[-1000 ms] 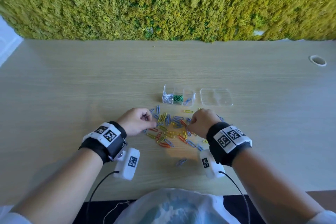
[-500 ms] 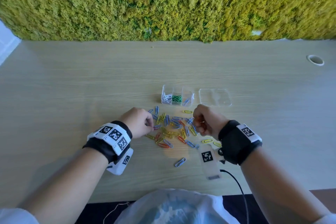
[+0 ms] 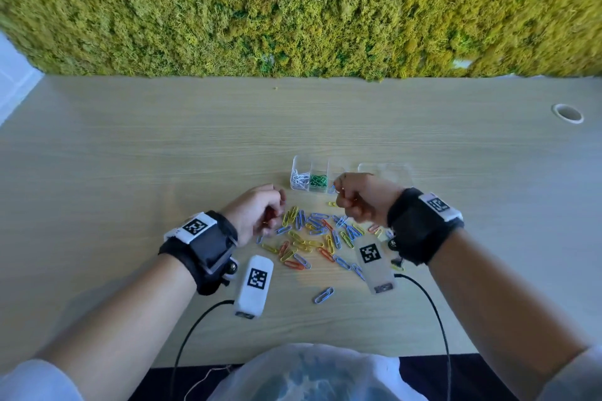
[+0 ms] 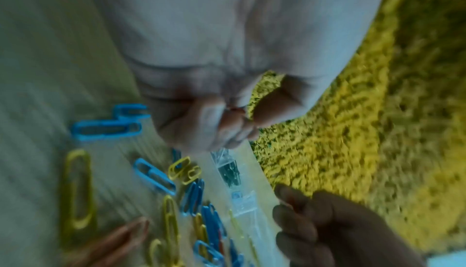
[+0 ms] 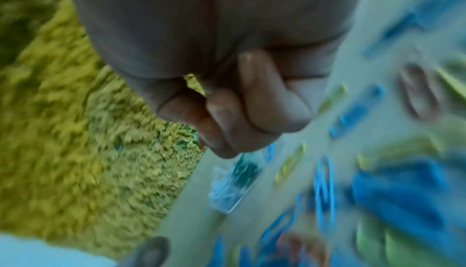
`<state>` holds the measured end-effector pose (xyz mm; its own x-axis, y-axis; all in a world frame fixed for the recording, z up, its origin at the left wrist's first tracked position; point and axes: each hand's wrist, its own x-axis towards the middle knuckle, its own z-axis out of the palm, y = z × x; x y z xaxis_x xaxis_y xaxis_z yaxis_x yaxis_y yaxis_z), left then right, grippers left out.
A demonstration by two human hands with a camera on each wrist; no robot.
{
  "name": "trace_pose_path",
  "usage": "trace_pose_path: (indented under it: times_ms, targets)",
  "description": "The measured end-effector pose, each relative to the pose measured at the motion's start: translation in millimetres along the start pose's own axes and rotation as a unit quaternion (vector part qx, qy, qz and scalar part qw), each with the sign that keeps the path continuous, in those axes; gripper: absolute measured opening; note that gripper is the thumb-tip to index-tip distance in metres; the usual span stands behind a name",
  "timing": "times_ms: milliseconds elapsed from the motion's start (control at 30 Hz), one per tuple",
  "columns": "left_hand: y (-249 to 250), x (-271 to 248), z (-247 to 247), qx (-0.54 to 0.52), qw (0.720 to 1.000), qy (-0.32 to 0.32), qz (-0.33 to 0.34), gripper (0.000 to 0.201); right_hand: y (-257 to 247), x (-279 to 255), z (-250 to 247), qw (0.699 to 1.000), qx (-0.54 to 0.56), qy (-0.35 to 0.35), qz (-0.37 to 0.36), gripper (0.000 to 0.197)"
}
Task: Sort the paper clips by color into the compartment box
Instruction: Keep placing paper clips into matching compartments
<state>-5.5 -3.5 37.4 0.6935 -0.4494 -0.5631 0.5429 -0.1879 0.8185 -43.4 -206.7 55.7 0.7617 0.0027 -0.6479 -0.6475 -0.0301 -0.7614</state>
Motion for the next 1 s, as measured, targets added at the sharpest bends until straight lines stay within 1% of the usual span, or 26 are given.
trace_pose_path:
  times_ms: [33, 67, 100, 167, 233, 267, 333, 400, 467, 533, 600, 700, 767, 867, 933, 1000]
  targets:
    - [1.3, 3.7, 1.9, 0.078, 0.997, 0.019, 0.009, 0.026, -6.2, 5.8, -1.4, 0.995, -0.092, 0.033, -0.001, 0.023]
    - [2.8, 7.6, 3.5, 0.160, 0.987, 0.026, 0.019, 0.025, -12.4, 12.9, -4.0, 0.981, -0.182, 0.061, -0.003, 0.021]
    - [4.5, 11.8, 4.7, 0.241, 0.970, 0.023, 0.030, 0.023, -17.8, 20.5, -7.1, 0.961, -0.263, 0.087, -0.011, 0.018]
    - [9.0, 20.5, 7.0, 0.385, 0.921, 0.015, 0.062, 0.016, -26.5, 34.7, -14.1, 0.913, -0.386, 0.129, -0.037, 0.009]
    - [15.4, 29.1, 12.1, 0.492, 0.867, 0.008, 0.085, 0.018, -35.4, 42.9, -16.8, 0.869, -0.469, 0.151, -0.052, 0.006]
    - [18.3, 33.8, 15.3, 0.516, 0.852, 0.006, 0.092, 0.020, -39.5, 46.1, -16.3, 0.841, -0.515, 0.155, -0.053, 0.010]
    - [25.1, 41.9, 23.8, 0.531, 0.840, 0.013, 0.108, 0.023, -45.9, 50.9, -12.3, 0.790, -0.589, 0.163, -0.054, 0.024]
    - [34.6, 48.7, 32.5, 0.547, 0.828, 0.036, 0.121, 0.026, -49.6, 54.3, -7.7, 0.761, -0.625, 0.162, -0.059, 0.027]
    - [45.3, 54.3, 40.0, 0.565, 0.813, 0.056, 0.127, 0.027, -51.5, 58.5, -5.4, 0.742, -0.651, 0.152, -0.054, 0.026]
    - [54.7, 60.0, 45.2, 0.566, 0.812, 0.063, 0.128, 0.029, -54.8, 60.0, -3.8, 0.732, -0.662, 0.153, -0.056, 0.024]
    - [61.5, 64.8, 48.9, 0.566, 0.812, 0.063, 0.130, 0.029, -58.3, 59.9, -6.8, 0.736, -0.659, 0.147, -0.061, 0.029]
    - [68.1, 68.7, 53.6, 0.563, 0.808, 0.071, 0.156, 0.027, -59.5, 54.1, -12.8, 0.761, -0.626, 0.152, -0.076, 0.040]
    - [70.6, 70.9, 57.6, 0.558, 0.805, 0.075, 0.187, 0.026, -57.0, 52.1, -17.9, 0.769, -0.611, 0.165, -0.094, 0.040]
    - [73.3, 75.6, 66.1, 0.578, 0.784, 0.073, 0.214, 0.028, -47.2, 51.4, -28.5, 0.805, -0.553, 0.193, -0.099, 0.040]
    - [75.5, 77.8, 73.0, 0.604, 0.765, 0.057, 0.217, 0.027, -39.7, 48.5, -37.1, 0.825, -0.515, 0.210, -0.100, 0.039]
    - [77.7, 79.3, 79.9, 0.630, 0.746, 0.039, 0.212, 0.028, -31.6, 44.7, -46.5, 0.839, -0.490, 0.219, -0.094, 0.035]
